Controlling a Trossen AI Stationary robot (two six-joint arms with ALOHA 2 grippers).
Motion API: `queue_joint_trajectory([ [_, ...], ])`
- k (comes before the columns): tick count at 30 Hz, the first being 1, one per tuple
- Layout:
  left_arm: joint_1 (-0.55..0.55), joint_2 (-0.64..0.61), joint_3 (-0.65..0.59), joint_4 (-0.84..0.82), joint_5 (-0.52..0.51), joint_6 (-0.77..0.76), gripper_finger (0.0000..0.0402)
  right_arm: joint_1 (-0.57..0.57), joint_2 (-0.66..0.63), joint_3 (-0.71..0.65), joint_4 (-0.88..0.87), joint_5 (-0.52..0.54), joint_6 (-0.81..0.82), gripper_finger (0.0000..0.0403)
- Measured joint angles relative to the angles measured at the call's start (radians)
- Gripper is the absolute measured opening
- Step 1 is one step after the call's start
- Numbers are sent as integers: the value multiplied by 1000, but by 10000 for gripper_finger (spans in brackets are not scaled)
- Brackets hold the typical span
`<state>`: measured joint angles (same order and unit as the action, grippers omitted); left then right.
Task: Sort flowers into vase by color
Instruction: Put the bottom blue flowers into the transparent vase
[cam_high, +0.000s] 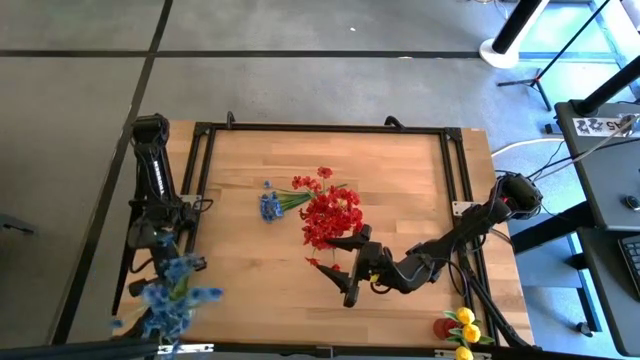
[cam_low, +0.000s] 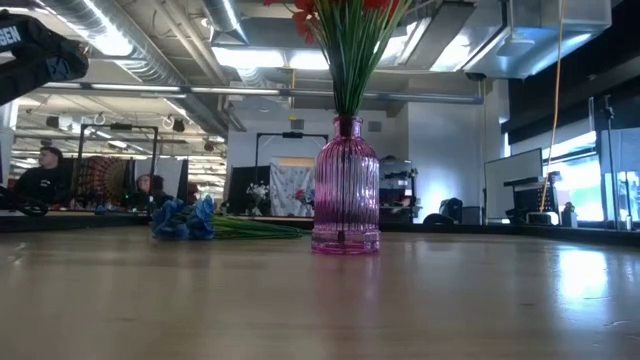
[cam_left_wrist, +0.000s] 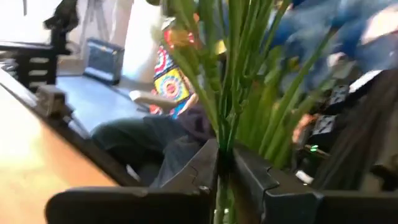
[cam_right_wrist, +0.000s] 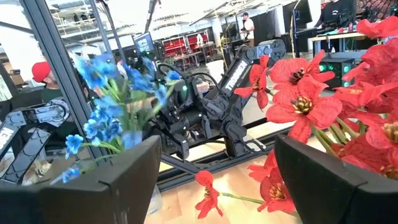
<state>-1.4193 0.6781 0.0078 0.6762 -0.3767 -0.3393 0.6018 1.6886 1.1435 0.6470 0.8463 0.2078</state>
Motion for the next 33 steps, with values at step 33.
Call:
queue_joint_trajectory([
  [33, 0, -11, 331, -762, 23, -353, 121, -40, 0, 0, -23, -54, -3, 312],
])
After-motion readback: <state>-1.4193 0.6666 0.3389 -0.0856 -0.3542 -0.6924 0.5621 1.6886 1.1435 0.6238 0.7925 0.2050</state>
